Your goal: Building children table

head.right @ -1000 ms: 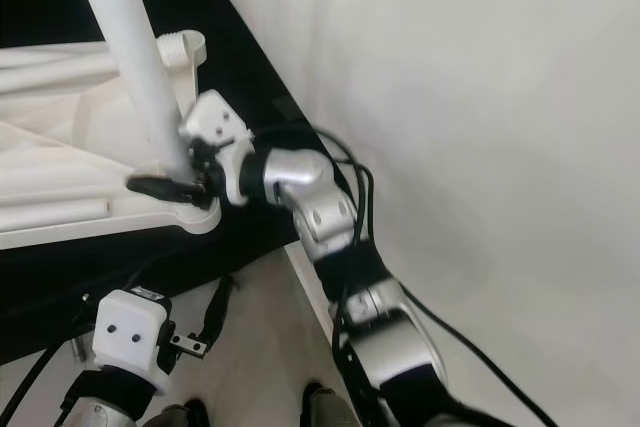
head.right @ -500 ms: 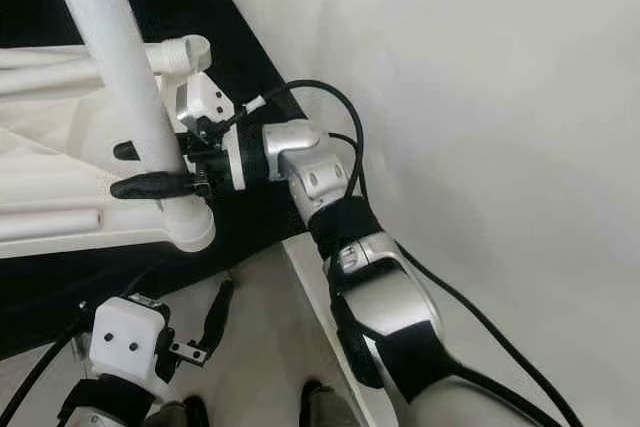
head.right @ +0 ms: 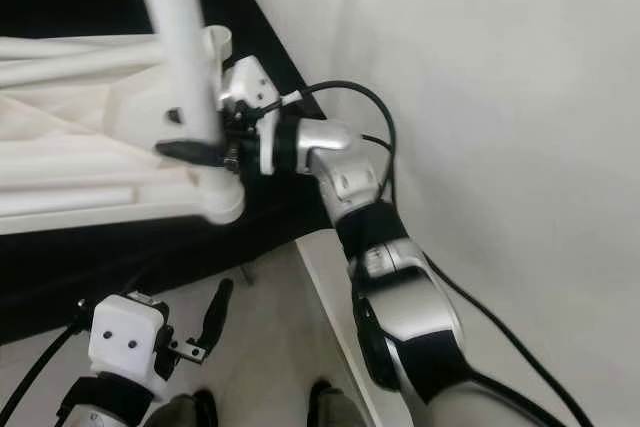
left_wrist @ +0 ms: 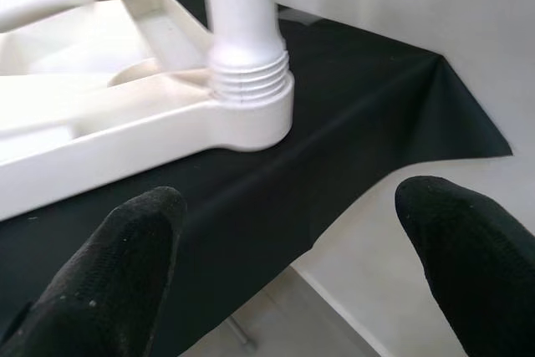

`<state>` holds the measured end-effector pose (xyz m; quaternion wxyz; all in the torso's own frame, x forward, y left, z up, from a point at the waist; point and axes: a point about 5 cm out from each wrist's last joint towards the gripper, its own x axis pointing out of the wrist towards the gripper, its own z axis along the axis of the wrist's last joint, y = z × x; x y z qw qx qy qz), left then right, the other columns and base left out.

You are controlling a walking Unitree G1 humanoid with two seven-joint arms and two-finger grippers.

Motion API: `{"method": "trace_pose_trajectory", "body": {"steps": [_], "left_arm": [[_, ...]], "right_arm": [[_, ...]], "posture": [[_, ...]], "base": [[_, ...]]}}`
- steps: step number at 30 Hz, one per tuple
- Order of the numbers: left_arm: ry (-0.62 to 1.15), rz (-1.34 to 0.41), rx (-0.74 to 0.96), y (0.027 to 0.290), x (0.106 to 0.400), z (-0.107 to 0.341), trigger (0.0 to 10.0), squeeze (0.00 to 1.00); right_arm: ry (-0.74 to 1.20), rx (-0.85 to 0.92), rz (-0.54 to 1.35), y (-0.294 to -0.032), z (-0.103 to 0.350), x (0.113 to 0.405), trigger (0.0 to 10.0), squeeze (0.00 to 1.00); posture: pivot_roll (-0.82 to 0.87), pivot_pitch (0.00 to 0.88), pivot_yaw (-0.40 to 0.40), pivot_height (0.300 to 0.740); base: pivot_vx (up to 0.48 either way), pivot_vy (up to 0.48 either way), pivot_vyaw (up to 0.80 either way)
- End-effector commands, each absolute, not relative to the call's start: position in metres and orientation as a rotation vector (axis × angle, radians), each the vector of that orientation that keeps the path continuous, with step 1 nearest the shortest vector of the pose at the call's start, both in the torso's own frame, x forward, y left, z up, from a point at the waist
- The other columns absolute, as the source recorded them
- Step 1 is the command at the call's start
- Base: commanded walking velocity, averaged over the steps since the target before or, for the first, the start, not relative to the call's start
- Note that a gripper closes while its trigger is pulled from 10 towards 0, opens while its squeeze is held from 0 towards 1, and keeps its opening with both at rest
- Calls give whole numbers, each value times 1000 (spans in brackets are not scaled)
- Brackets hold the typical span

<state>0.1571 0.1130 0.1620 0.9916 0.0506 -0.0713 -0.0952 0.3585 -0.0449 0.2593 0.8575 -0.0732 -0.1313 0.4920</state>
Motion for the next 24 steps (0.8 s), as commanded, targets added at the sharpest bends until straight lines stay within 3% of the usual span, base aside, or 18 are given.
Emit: {"method": "trace_pose_trajectory", "body": {"steps": [1,4,6,12,13,17,18,24], "left_arm": [[-119,-196,98,114,156,159,10000,0],[-120,-199,101,115,157,159,10000,0],[-121,-199,105,115,158,158,10000,0],[-123,-195,112,116,160,157,10000,0],[-124,-193,112,116,161,158,10000,0],[-127,-186,112,116,161,158,10000,0],[-128,-185,111,116,161,158,10000,0],[-128,-184,110,115,160,158,10000,0]], "right_arm": [[-156,-220,696,-66,234,366,0,0],[-61,-160,588,-54,196,334,0,0],[-43,-111,627,-37,187,320,0,0],[-69,-112,720,-14,201,326,0,0],[-65,-109,715,-12,203,325,10000,0],[-86,-81,792,-6,212,324,10000,0],[-103,-60,878,-3,219,323,10000,1000],[-184,-39,1102,1,242,322,10000,1000]], "posture": [[2,277,-51,740],[0,277,-43,740],[3,263,-40,740],[13,255,-51,740],[11,256,-53,740],[10,254,-56,740],[15,255,-59,740],[17,256,-60,740]], "base": [[0,0,0],[0,0,0],[0,0,0],[0,0,0],[0,0,0],[0,0,0],[0,0,0],[0,0,0]]}}
